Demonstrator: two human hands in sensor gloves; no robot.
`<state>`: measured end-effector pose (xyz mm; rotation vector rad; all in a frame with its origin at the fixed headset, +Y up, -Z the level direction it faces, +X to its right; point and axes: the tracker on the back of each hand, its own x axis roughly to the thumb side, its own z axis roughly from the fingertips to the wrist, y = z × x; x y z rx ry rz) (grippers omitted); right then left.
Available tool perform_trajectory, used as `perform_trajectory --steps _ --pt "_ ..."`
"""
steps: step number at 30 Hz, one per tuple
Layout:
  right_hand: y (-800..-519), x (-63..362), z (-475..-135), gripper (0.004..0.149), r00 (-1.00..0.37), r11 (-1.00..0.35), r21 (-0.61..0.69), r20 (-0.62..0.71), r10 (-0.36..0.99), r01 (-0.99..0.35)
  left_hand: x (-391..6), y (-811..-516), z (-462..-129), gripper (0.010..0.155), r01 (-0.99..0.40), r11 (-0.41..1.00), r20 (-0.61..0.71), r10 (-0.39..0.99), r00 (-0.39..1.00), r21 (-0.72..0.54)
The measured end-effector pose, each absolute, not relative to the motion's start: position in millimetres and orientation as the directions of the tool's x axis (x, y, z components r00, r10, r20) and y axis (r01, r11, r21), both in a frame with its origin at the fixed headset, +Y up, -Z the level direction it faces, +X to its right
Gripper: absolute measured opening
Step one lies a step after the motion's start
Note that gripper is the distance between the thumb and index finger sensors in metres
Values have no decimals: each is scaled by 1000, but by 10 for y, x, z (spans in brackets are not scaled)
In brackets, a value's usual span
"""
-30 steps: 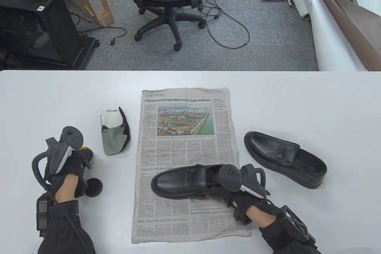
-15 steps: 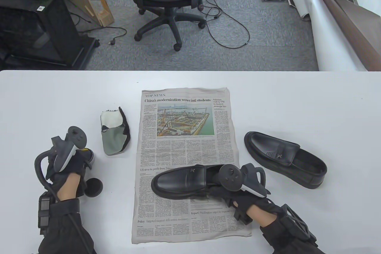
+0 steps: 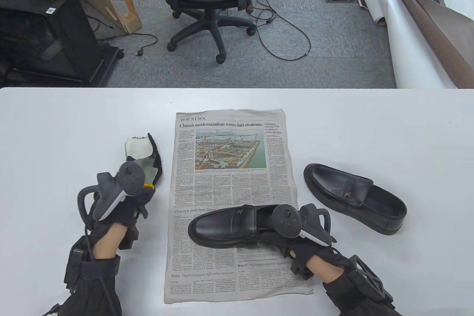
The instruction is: Dip and apply built-in sponge shoe polish on shoes
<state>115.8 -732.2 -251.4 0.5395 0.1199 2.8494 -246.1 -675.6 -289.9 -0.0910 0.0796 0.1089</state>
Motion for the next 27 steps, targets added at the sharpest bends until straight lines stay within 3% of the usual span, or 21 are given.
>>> perform_trajectory --steps 5,10,15,27 --pt "-7321 1156 -2515 44 -905 -968 124 348 247 -216 -1886 -6810 -2753 52 -175 970 128 198 972 -166" --pt "-7321 1155 -2509 44 -906 -969 118 345 244 -216 -1554 -6905 -2687 52 -89 980 206 126 970 -181" --pt "-7321 1154 -2507 44 -907 -969 118 343 243 -215 -1400 -7004 -2671 52 32 989 232 1 973 -141" --pt "-7318 1147 -2501 45 -909 -971 106 341 238 -214 -1394 -7046 -2611 52 53 986 250 -12 968 -156"
